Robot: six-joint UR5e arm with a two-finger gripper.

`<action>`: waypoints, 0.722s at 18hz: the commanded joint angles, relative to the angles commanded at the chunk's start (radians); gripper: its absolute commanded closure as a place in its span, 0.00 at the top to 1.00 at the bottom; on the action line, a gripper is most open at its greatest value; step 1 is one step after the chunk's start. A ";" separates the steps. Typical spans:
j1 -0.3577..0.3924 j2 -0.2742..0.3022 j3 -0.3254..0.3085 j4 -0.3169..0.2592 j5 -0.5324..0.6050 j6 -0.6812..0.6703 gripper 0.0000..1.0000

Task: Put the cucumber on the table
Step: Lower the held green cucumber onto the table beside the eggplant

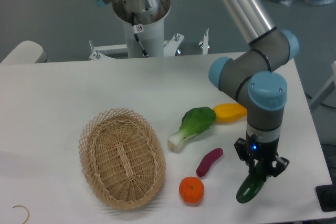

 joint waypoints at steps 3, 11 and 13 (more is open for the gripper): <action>0.000 -0.002 -0.024 0.000 0.015 0.037 0.14; -0.011 0.000 -0.046 -0.002 0.127 0.078 0.14; -0.011 0.001 -0.048 -0.002 0.127 0.078 0.15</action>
